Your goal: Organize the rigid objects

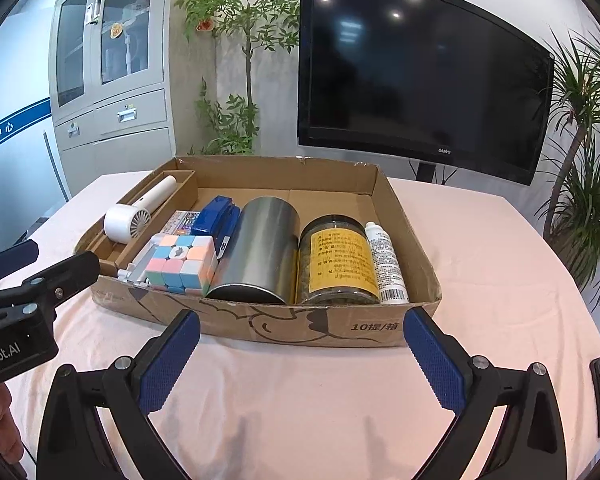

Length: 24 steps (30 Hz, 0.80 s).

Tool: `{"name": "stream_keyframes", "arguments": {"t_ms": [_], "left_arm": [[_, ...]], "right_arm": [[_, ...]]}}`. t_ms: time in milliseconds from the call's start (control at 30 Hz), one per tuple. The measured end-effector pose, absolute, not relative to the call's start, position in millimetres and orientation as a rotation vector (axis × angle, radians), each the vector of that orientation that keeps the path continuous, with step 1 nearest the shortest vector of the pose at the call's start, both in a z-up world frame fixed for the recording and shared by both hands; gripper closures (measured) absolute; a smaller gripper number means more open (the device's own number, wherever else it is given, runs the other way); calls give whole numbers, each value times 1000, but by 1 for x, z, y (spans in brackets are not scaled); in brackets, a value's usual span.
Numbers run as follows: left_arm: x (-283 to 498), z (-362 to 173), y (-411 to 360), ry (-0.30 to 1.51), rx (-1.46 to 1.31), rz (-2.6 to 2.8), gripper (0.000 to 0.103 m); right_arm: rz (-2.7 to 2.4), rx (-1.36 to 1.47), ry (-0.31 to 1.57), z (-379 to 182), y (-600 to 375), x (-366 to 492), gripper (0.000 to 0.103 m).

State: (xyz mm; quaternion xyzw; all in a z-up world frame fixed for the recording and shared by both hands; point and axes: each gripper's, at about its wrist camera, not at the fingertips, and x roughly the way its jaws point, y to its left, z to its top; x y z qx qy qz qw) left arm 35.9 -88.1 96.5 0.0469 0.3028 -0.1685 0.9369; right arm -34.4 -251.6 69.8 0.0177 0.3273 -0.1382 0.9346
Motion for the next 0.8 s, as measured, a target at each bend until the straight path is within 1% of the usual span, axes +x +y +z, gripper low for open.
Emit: {"name": "stream_keyframes", "arguments": {"t_ms": [800], "left_arm": [[44,82,-95,664,118,-370,11]], "right_arm": [[-295,43,705,58,-263,-29,1]]}}
